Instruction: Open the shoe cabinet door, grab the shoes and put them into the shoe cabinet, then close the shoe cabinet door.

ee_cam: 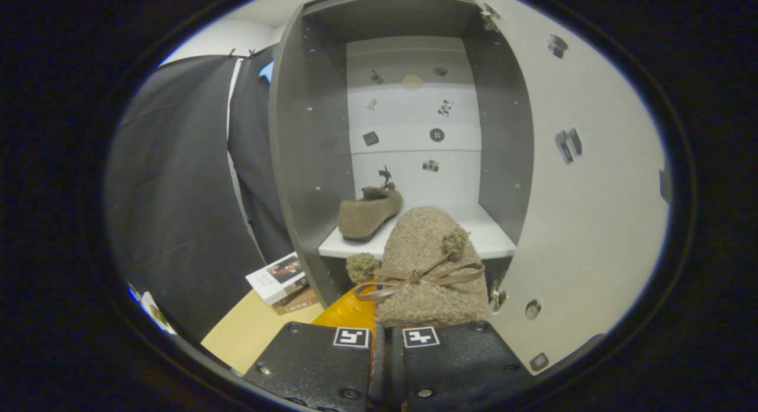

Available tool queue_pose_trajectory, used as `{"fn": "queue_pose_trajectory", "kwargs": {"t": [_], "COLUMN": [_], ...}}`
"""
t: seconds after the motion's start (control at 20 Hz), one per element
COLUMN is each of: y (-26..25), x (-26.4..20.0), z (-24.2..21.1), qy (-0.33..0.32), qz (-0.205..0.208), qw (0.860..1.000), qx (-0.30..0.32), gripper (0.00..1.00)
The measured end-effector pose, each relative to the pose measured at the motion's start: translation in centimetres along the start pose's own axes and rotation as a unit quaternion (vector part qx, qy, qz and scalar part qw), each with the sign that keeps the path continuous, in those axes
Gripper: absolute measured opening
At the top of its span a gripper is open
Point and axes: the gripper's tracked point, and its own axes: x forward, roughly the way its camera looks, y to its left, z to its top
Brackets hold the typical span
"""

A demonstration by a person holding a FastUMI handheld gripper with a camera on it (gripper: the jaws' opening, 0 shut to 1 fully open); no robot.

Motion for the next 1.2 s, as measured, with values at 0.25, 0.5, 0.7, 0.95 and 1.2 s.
{"fn": "queue_pose_trajectory", "kwargs": {"t": [0.25, 0.5, 0.7, 0.95, 1.2], "y": [-1.2, -3.3, -4.8, -6.2, -7.5], "x": [6.1, 13.9, 19.8, 24.2, 25.4], "z": [5.9, 9.1, 9.0, 7.0, 5.4], "qy": [-0.018, -0.012, 0.013, 0.056, 0.116], "qz": [-0.012, -0.029, -0.039, -0.053, -0.078], "qw": [1.000, 1.000, 0.999, 0.997, 0.990], "qx": [0.002, -0.002, 0.007, 0.022, 0.037], "gripper": [0.08, 0.08, 0.08, 0.08, 0.14]}}
